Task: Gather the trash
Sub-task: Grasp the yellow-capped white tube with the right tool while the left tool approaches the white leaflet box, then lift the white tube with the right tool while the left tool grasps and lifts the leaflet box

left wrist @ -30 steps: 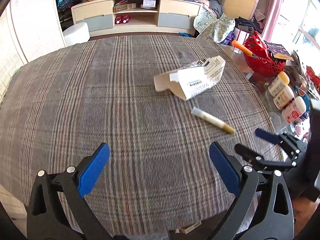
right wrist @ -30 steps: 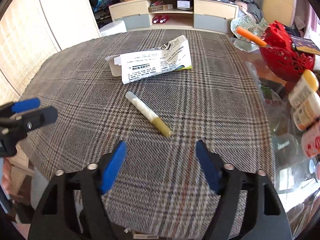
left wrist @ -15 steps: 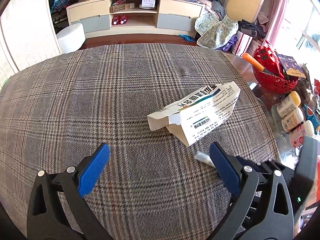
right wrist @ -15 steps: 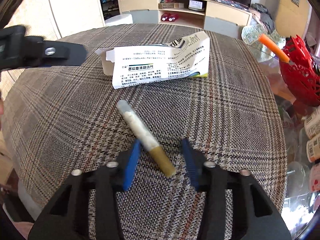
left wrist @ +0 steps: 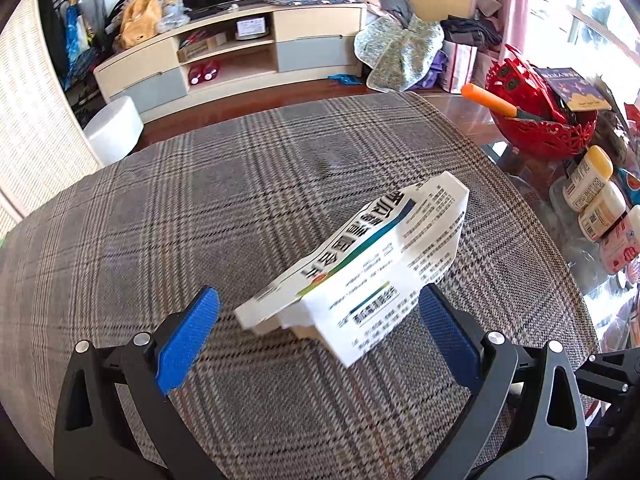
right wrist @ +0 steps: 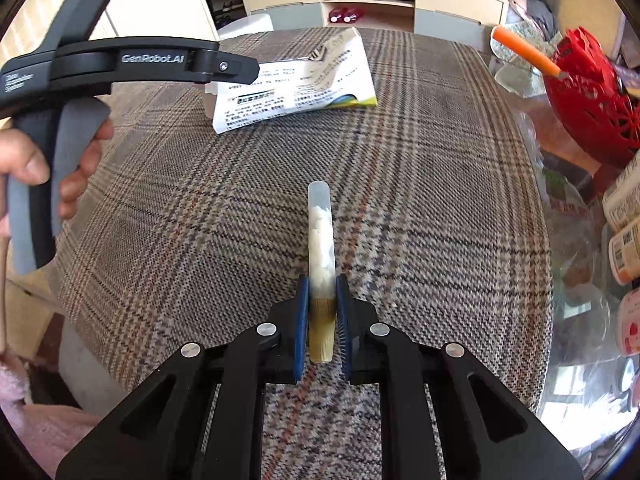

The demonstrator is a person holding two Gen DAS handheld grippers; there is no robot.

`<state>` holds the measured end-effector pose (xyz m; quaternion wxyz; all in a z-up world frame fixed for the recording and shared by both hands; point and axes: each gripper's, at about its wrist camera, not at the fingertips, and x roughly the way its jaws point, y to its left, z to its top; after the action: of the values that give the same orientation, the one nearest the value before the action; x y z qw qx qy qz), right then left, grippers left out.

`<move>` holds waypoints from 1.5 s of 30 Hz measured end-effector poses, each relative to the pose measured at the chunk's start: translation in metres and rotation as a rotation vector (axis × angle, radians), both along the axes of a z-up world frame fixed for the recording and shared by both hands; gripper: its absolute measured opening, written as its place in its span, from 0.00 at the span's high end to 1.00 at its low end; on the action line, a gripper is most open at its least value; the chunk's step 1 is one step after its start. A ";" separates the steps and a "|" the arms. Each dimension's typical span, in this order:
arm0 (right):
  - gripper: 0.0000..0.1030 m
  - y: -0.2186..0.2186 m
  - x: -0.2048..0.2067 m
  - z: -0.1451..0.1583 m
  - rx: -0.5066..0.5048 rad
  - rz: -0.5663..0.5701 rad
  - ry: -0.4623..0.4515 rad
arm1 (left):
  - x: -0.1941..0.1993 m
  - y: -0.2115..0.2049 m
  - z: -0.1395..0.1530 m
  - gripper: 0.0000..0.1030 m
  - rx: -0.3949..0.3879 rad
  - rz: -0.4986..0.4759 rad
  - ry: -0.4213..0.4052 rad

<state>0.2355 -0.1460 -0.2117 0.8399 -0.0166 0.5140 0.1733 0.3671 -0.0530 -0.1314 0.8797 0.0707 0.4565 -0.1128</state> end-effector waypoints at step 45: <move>0.86 0.012 -0.046 0.025 -0.021 -0.078 0.001 | -0.092 0.004 0.055 0.43 0.156 -0.082 -0.025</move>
<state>0.1891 -0.1340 -0.1864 0.8457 -0.0052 0.5164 0.1349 0.2756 -0.0488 -0.0769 0.8719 0.1592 0.4494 -0.1118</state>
